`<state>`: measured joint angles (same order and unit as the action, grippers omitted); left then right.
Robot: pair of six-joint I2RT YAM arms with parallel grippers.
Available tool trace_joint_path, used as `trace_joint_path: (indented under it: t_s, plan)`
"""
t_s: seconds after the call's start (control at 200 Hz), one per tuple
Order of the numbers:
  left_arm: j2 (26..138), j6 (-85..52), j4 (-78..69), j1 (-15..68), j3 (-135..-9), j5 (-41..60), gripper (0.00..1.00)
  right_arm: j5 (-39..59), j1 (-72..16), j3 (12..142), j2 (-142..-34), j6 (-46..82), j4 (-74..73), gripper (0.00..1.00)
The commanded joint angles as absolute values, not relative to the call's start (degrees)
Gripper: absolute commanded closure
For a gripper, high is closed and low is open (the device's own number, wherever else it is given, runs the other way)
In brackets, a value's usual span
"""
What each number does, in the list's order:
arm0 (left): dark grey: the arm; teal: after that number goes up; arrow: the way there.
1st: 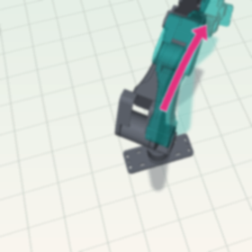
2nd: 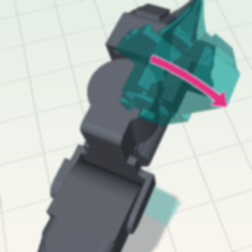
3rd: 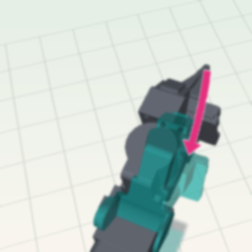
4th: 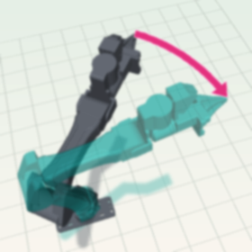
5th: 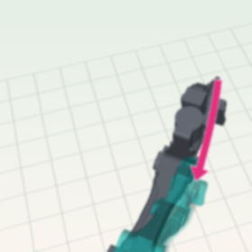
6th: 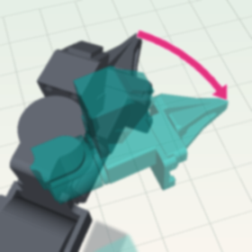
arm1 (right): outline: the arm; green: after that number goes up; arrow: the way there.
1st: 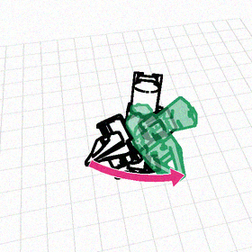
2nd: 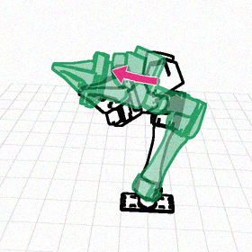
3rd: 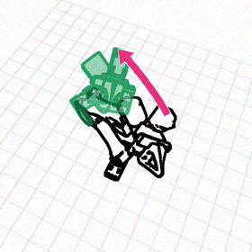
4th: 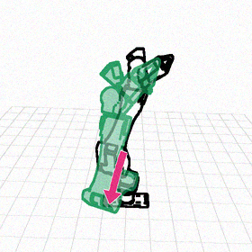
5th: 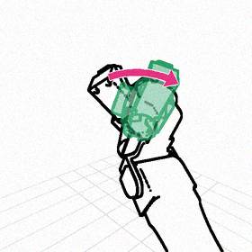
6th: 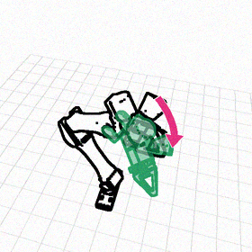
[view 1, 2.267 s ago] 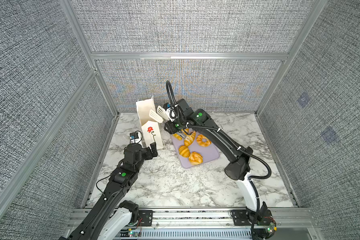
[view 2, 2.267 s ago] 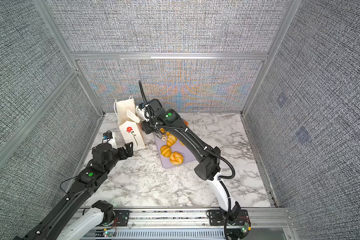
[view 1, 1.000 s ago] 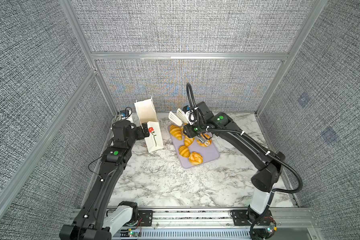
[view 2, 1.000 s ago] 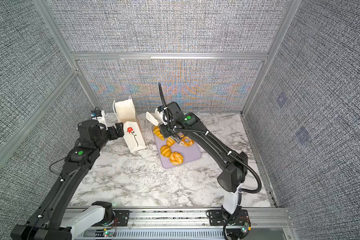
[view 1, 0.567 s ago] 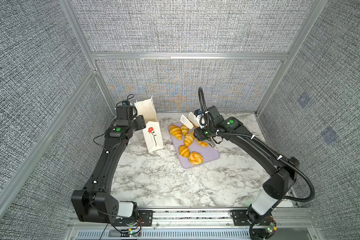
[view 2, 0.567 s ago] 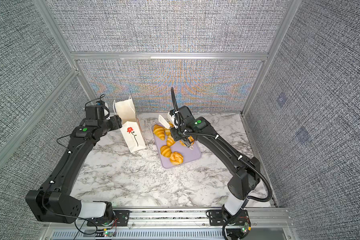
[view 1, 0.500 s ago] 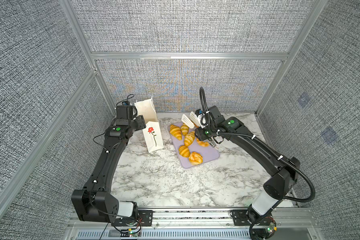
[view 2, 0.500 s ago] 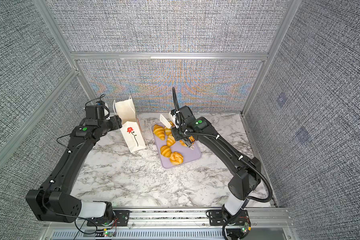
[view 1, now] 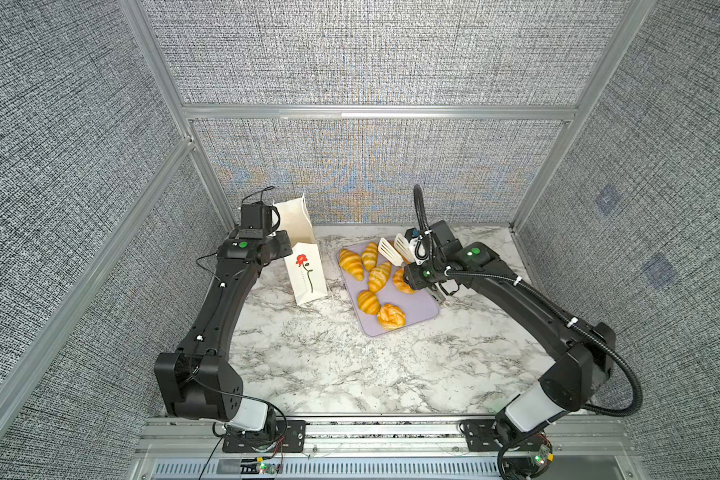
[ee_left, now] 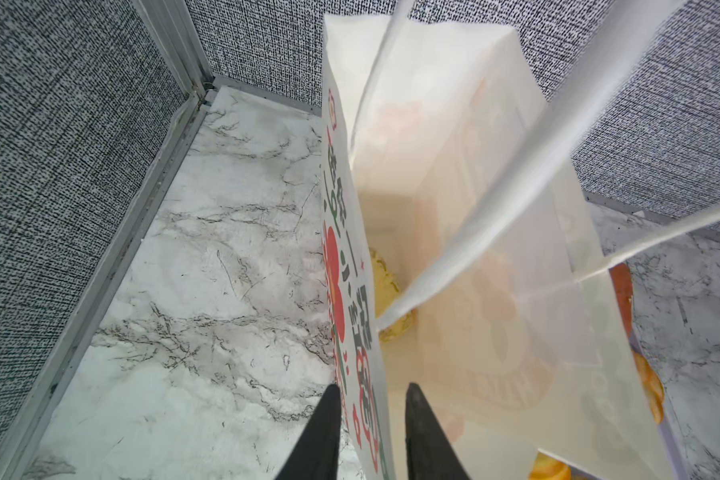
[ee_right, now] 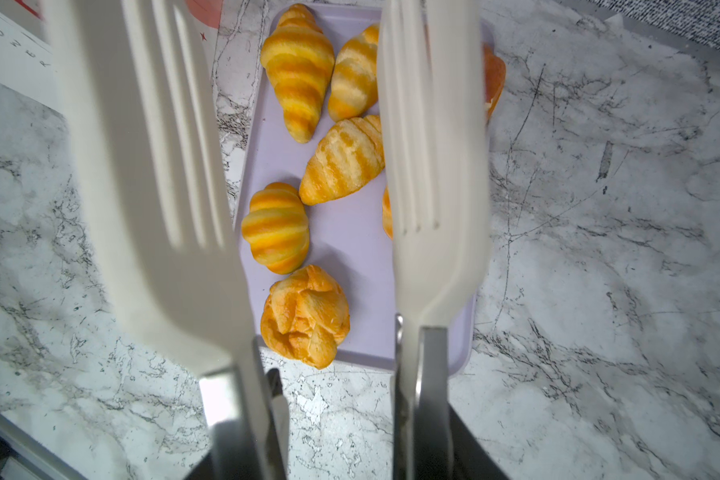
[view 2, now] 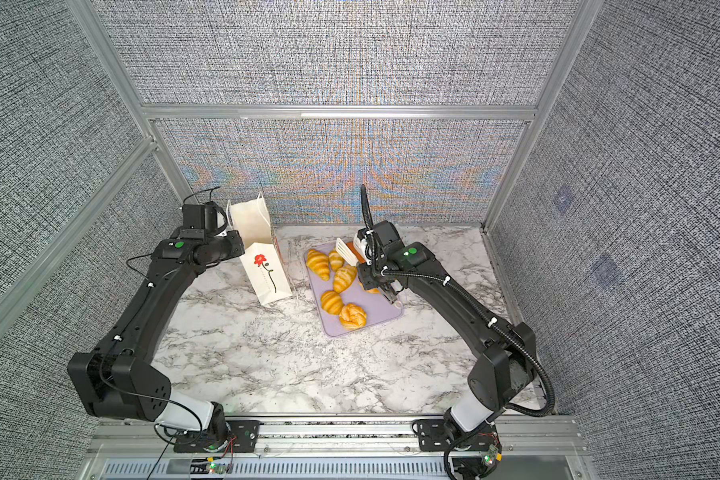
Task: Place the fake bread into the paper bag
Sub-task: 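Move the empty tongs back over the bread tray with the right gripper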
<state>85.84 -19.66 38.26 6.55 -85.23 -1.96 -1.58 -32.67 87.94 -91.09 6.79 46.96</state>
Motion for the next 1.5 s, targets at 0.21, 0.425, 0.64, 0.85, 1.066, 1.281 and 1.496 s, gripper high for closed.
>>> trace_joint_path:
  t_s: [0.21, 0.425, 0.64, 0.85, 1.066, 1.281, 1.496]
  plan:
    - [85.9, -20.8, 36.1, 6.4, -85.4, 5.1, 0.9, -2.9, -31.4, 83.3, -87.5, 8.3, 45.3, 0.5]
    - [86.3, -22.0, 35.0, 6.5, -84.7, 9.3, 0.99, -2.8, -31.0, 81.5, -86.3, 8.9, 45.0, 0.5]
    - [85.4, -24.2, 33.3, 6.5, -83.8, 13.1, 1.0, -2.6, -30.9, 80.7, -86.0, 9.0, 44.7, 0.5]
    - [84.4, -25.4, 32.3, 6.6, -81.7, 15.8, 1.0, -1.4, -30.8, 79.0, -86.4, 8.3, 45.1, 0.5]
    - [81.7, -26.0, 32.2, 6.8, -78.3, 16.7, 1.0, -1.4, -30.8, 76.3, -86.7, 6.1, 48.8, 0.5]
    - [79.8, -27.1, 31.4, 7.2, -76.0, 17.7, 1.0, 1.2, -31.1, 75.0, -86.0, 4.6, 52.2, 0.46]
    - [79.4, -28.3, 30.7, 7.2, -75.8, 18.6, 1.0, 2.5, -32.0, 73.9, -85.4, 4.4, 56.2, 0.42]
